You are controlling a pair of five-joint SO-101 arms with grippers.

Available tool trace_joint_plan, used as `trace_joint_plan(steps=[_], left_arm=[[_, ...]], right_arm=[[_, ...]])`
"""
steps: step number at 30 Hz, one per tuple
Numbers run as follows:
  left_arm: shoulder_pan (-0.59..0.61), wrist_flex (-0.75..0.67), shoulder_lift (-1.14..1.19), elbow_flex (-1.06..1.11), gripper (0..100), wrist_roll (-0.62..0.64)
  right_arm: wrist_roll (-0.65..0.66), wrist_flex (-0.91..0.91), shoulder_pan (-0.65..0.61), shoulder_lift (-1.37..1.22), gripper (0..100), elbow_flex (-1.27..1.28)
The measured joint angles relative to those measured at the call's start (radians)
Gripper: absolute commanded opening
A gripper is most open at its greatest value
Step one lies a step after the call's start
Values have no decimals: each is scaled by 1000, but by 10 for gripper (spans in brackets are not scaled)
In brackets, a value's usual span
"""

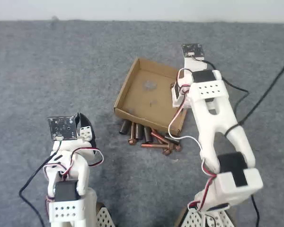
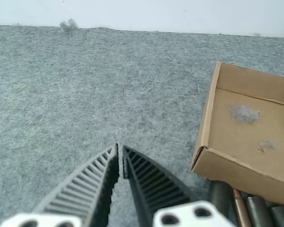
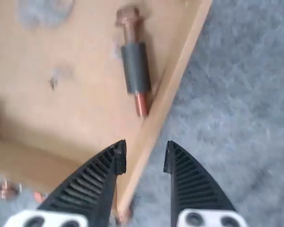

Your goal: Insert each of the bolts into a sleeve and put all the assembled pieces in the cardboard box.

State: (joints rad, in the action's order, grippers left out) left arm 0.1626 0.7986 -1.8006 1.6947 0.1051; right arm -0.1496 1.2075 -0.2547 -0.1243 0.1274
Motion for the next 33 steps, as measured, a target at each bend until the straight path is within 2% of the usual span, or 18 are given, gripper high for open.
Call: trace_joint_plan(steps=[7,11,19,27,33], left_arm=[[-2,0,0,0,13,0],[0,0,0,0,13,0],[-2,0,0,0,13,0],[2,0,0,0,13,0],[0,0,0,0,13,0]], right_arm=[[-23,-97,8,-130,110,0],[-12,-109,29,-183,0,-14],[267,-103,63,-373,7,-221],[554,0,60,-511,13,-512],[631,121,58,-534,135,-578]])
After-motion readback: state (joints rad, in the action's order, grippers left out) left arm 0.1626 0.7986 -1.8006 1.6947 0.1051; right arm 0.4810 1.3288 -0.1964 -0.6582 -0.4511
